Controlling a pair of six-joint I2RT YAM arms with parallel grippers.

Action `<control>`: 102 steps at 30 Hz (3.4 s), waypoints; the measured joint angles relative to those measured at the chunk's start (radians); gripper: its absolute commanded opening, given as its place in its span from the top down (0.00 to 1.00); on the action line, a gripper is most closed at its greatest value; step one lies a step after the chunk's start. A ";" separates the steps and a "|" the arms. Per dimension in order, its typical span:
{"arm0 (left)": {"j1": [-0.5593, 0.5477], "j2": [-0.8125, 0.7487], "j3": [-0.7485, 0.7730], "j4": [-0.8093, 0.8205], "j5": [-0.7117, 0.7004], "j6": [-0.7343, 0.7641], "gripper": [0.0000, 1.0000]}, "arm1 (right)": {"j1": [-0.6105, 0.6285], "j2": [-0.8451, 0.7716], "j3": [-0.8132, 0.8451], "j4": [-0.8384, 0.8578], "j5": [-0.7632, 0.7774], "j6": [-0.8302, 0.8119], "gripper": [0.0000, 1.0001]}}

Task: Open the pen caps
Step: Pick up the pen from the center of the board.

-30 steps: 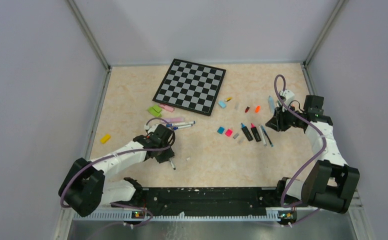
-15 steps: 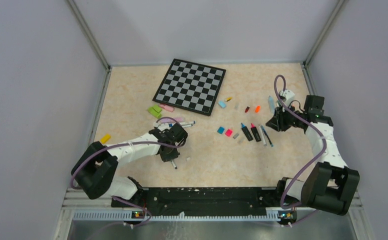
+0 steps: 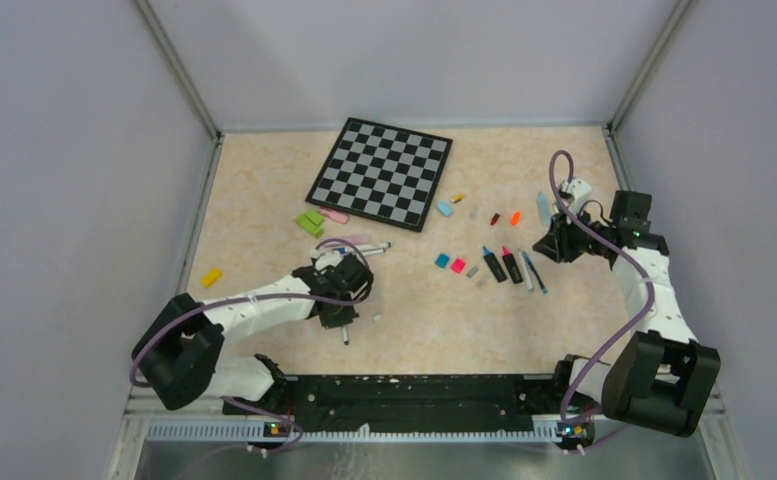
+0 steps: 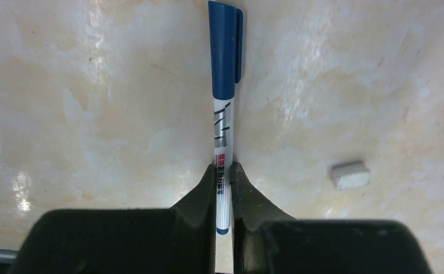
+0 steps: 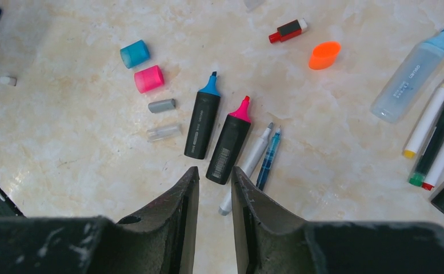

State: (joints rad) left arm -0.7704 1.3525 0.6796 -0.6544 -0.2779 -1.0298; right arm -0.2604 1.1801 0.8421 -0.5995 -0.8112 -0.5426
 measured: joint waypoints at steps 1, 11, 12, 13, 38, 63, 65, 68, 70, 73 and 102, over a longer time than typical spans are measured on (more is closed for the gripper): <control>-0.007 -0.019 -0.013 0.000 0.006 0.014 1.00 | 0.000 0.000 0.000 0.000 -0.002 0.000 0.74; -0.046 -0.384 -0.135 0.165 0.117 0.217 1.00 | 0.000 -0.025 -0.009 0.000 -0.063 -0.017 0.73; -0.047 -0.417 -0.153 0.204 0.137 0.238 1.00 | 0.000 -0.028 -0.012 -0.001 -0.073 -0.021 0.73; -0.048 -0.460 -0.183 0.269 0.166 0.265 1.00 | 0.000 -0.031 -0.016 0.000 -0.085 -0.024 0.73; -0.142 0.166 -0.049 1.534 0.446 0.380 1.00 | 0.021 -0.124 -0.267 0.409 -0.624 0.374 0.53; -0.271 0.397 0.153 1.735 0.298 0.349 1.00 | 0.176 -0.109 -0.280 0.601 -0.525 0.600 0.79; -0.273 0.411 0.158 1.745 0.289 0.348 1.00 | 0.179 -0.108 -0.283 0.616 -0.524 0.615 0.89; -0.274 0.420 0.160 1.752 0.283 0.348 0.93 | 0.180 -0.104 -0.290 0.636 -0.525 0.634 1.00; -0.274 0.422 0.160 1.755 0.280 0.348 0.84 | 0.179 -0.101 -0.293 0.645 -0.525 0.643 1.00; -0.275 0.422 0.160 1.758 0.273 0.351 0.66 | 0.179 -0.099 -0.291 0.641 -0.526 0.633 1.00; -0.127 0.105 -0.072 1.788 0.627 0.483 0.07 | 0.291 -0.021 -0.137 -0.135 -0.508 -0.222 1.00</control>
State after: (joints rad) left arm -0.8970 1.4574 0.6079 1.1336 0.3492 -0.5465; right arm 0.0303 1.1591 0.7052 -0.7345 -1.3193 -0.7647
